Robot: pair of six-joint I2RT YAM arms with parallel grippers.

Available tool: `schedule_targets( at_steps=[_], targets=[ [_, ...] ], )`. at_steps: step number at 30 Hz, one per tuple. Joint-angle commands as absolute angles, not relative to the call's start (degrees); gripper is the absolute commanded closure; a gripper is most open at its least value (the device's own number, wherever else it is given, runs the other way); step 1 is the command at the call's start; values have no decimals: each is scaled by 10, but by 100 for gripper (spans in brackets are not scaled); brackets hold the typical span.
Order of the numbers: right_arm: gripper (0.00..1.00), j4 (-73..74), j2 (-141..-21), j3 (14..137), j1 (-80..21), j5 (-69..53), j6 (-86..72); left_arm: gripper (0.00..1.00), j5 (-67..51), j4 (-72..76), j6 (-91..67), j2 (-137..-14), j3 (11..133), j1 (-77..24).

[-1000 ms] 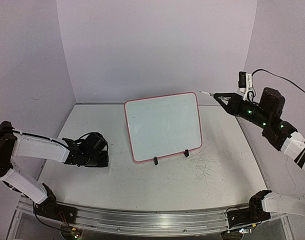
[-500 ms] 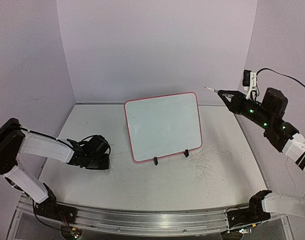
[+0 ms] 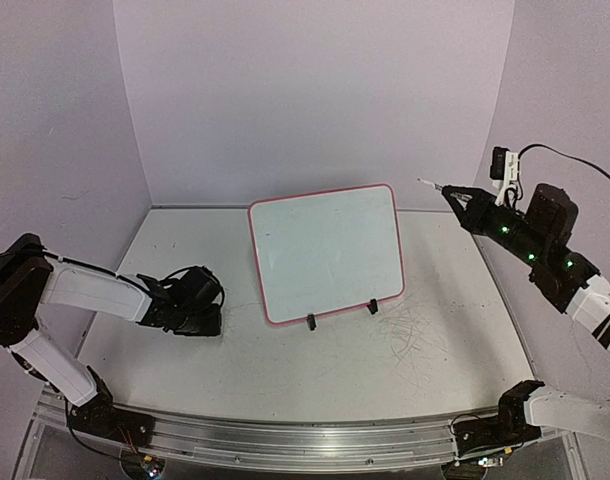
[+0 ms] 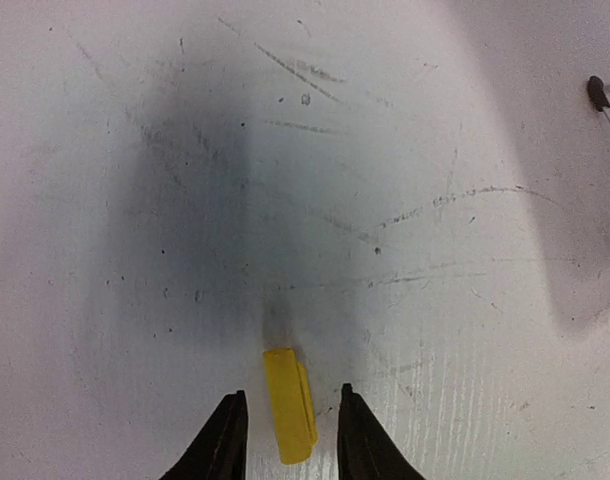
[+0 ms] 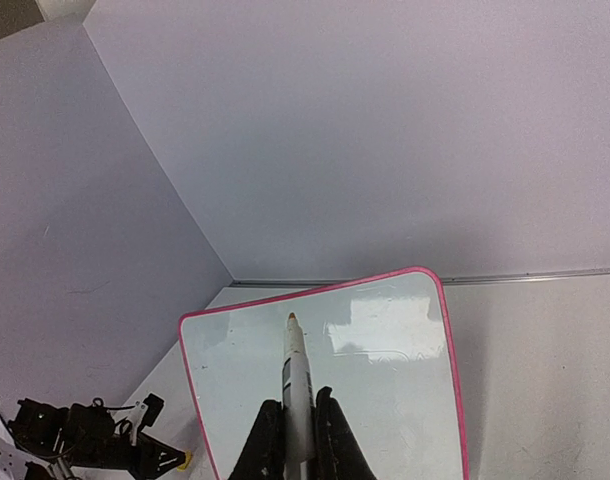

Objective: Write a sentence on the whiteboard
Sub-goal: Put down the pen cap at the corner of the board.

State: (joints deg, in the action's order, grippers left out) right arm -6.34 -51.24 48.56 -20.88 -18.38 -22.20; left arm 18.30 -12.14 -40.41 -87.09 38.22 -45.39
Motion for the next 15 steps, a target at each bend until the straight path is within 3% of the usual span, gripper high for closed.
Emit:
schedule_targets(
  at_steps=[1, 7, 15],
  targets=[
    [100, -68, -505, 490, -207, -160, -209, 63, 213, -165, -397, -842, 434, -453],
    [100, -3, -499, 496, -208, -87, -153, 41, 228, -217, -384, -725, 448, -441],
    [100, 29, -508, 500, -209, -57, -139, 14, 215, -195, -351, -656, 440, -424]
  ],
)
